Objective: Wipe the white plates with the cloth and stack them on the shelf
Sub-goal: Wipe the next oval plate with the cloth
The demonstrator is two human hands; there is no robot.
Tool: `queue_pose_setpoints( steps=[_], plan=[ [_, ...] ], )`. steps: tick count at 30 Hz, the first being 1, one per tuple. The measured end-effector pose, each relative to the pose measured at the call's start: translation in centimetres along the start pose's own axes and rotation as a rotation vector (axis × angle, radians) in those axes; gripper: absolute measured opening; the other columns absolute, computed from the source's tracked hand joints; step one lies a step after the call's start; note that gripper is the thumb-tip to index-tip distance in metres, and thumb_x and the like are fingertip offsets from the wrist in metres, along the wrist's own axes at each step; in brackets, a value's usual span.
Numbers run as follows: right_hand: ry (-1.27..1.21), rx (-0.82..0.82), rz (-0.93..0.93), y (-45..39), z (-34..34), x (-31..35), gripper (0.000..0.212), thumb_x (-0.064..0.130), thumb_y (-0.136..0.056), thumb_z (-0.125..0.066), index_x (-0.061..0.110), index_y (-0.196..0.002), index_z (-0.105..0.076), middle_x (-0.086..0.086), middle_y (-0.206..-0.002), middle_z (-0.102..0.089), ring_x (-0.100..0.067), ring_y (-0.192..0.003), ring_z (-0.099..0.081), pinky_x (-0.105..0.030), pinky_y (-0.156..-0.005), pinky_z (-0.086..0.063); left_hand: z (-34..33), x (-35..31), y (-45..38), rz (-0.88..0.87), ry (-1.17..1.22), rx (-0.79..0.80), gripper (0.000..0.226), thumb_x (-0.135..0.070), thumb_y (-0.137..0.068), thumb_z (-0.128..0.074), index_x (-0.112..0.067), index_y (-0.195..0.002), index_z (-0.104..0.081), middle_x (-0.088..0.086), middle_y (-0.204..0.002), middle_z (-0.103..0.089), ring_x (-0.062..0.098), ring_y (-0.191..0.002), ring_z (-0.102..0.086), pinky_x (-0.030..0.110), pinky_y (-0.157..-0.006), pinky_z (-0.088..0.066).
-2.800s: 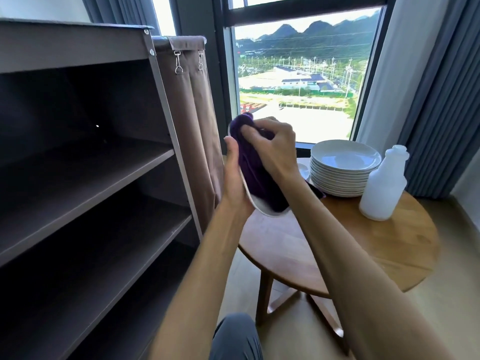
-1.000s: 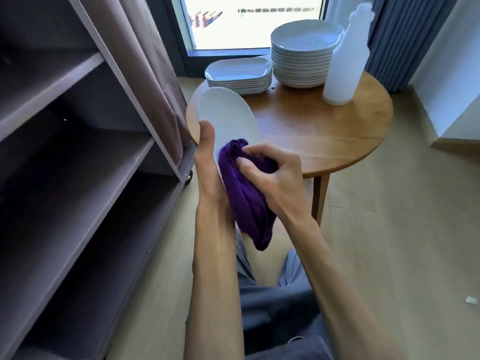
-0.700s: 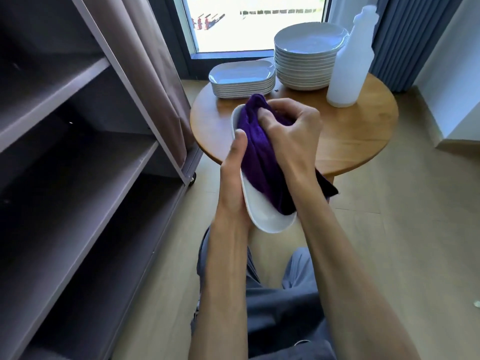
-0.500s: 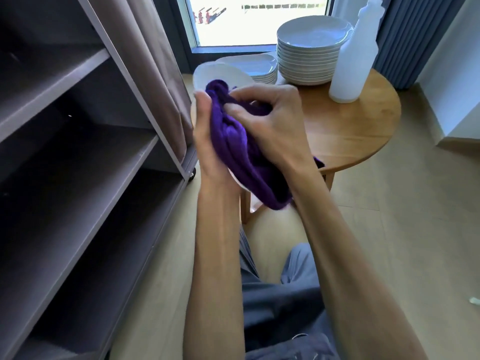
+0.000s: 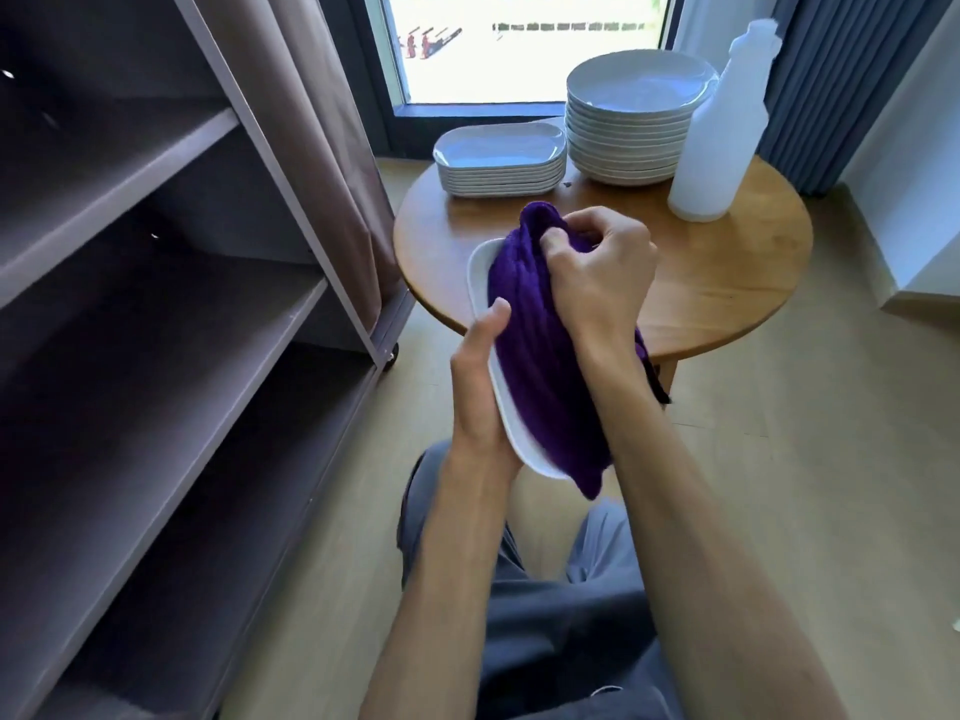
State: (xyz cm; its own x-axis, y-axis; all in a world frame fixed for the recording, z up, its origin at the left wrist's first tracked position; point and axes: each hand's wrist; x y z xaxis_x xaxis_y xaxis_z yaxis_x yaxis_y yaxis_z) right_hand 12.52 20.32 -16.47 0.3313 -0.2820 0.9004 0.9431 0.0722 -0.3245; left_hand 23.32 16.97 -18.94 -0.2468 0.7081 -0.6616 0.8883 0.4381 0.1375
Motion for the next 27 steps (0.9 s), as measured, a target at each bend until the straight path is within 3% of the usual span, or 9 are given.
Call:
queue_pose_setpoints(
  steps=[3, 5, 9, 16, 19, 21, 23, 25, 27],
  plan=[
    [-0.062, 0.088, 0.133, -0.7, -0.3, 2.2, 0.012, 0.025, -0.080, -0.071, 0.019, -0.085, -0.080, 0.010, -0.076, -0.074, -0.002, -0.073, -0.066, -0.021, -0.074, -0.050, -0.5, 0.4, -1.1, -0.039, 0.011, 0.089, 0.056, -0.046, -0.099, -0.050, -0.007, -0.137, -0.059, 0.024, -0.132, -0.061, 0.037, -0.120, -0.060, 0.052, -0.109, -0.047],
    [-0.167, 0.198, 0.228, 0.5, -0.4, 3.2, 0.009, 0.019, -0.080, -0.071, 0.017, -0.080, -0.080, 0.013, -0.071, -0.072, 0.005, -0.066, -0.063, -0.017, -0.070, -0.047, -1.3, -1.4, -2.6, -0.120, 0.060, 0.114, 0.056, -0.051, -0.097, -0.052, -0.005, -0.129, -0.062, 0.023, -0.128, -0.061, 0.035, -0.121, -0.057, 0.051, -0.115, -0.039],
    [-0.218, 0.358, 0.105, 2.2, 0.3, 1.3, 0.012, 0.015, -0.079, -0.068, 0.015, -0.069, -0.076, 0.006, -0.063, -0.070, -0.002, -0.062, -0.060, -0.026, -0.065, -0.047, -1.6, -5.6, -4.8, -0.221, -0.030, 0.019, 0.050, -0.049, -0.086, -0.062, -0.004, -0.108, -0.063, 0.015, -0.092, -0.064, 0.026, -0.084, -0.064, 0.038, -0.080, -0.055],
    [-0.273, -0.159, -0.090, 1.5, 0.0, -1.8, 0.010, 0.022, -0.087, -0.072, 0.017, -0.087, -0.063, 0.008, -0.077, -0.063, -0.005, -0.070, -0.059, -0.036, -0.076, -0.054, -1.4, -4.3, -4.7, -0.135, -0.176, 0.039, 0.027, -0.019, -0.084, -0.052, -0.008, -0.094, -0.074, 0.012, -0.087, -0.070, 0.025, -0.077, -0.068, 0.032, -0.072, -0.057],
    [-0.232, -0.125, -0.073, 0.5, -0.3, -1.7, 0.012, 0.037, -0.093, -0.066, 0.028, -0.085, -0.069, 0.006, -0.098, -0.066, -0.015, -0.094, -0.063, -0.042, -0.091, -0.050, -1.2, -4.3, -5.4, -0.186, -0.130, 0.019, 0.035, -0.020, -0.088, -0.052, 0.000, -0.109, -0.072, 0.019, -0.100, -0.069, 0.031, -0.090, -0.068, 0.037, -0.083, -0.057],
    [-0.211, 0.072, -0.071, 1.1, -0.1, -1.7, 0.033, 0.049, -0.094, -0.060, 0.025, -0.111, -0.075, 0.005, -0.121, -0.064, -0.012, -0.113, -0.059, -0.038, -0.104, -0.046, -1.4, -4.3, -6.2, -0.244, -0.118, -0.052, 0.069, -0.026, -0.077, -0.065, 0.009, -0.135, -0.053, 0.025, -0.116, -0.059, 0.040, -0.104, -0.060, 0.048, -0.095, -0.052],
    [-0.113, 0.284, 0.019, 2.2, 0.2, -2.3, 0.071, 0.059, -0.085, -0.062, 0.025, -0.147, -0.051, 0.002, -0.146, -0.048, -0.014, -0.134, -0.046, -0.034, -0.114, -0.038, -1.5, -4.4, -7.0, -0.275, -0.098, -0.085, 0.082, -0.028, -0.074, -0.069, 0.007, -0.144, -0.045, 0.026, -0.120, -0.057, 0.043, -0.109, -0.058, 0.055, -0.102, -0.048],
    [-0.131, 0.395, 0.057, 2.3, 0.7, -3.1, 0.097, 0.054, -0.074, -0.075, 0.037, -0.157, -0.030, 0.004, -0.155, -0.037, -0.012, -0.142, -0.039, -0.033, -0.116, -0.035, -1.2, -4.5, -7.6, -0.331, -0.127, -0.089, 0.077, -0.027, -0.074, -0.069, 0.002, -0.143, -0.049, 0.028, -0.122, -0.059, 0.047, -0.113, -0.058, 0.061, -0.105, -0.046],
    [-0.273, 0.416, 0.002, 1.1, 1.2, -3.7, 0.099, 0.040, -0.068, -0.086, 0.041, -0.154, -0.035, 0.011, -0.146, -0.051, -0.007, -0.133, -0.051, -0.035, -0.111, -0.045, -1.1, -4.4, -7.8, -0.344, -0.166, -0.084, 0.076, -0.029, -0.072, -0.070, 0.000, -0.140, -0.053, 0.030, -0.125, -0.060, 0.051, -0.117, -0.058, 0.066, -0.104, -0.044]
  ],
)
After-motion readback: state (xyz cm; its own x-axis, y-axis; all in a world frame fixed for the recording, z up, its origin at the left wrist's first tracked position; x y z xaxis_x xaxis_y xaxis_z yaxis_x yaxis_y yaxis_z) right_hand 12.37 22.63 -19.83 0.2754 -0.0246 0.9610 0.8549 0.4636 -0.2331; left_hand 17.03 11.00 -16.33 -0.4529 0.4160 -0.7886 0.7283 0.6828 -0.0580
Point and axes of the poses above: each hand's wrist, its own y-axis away from the middle knuckle, its own z-axis out of the back of the hand, x = y × z
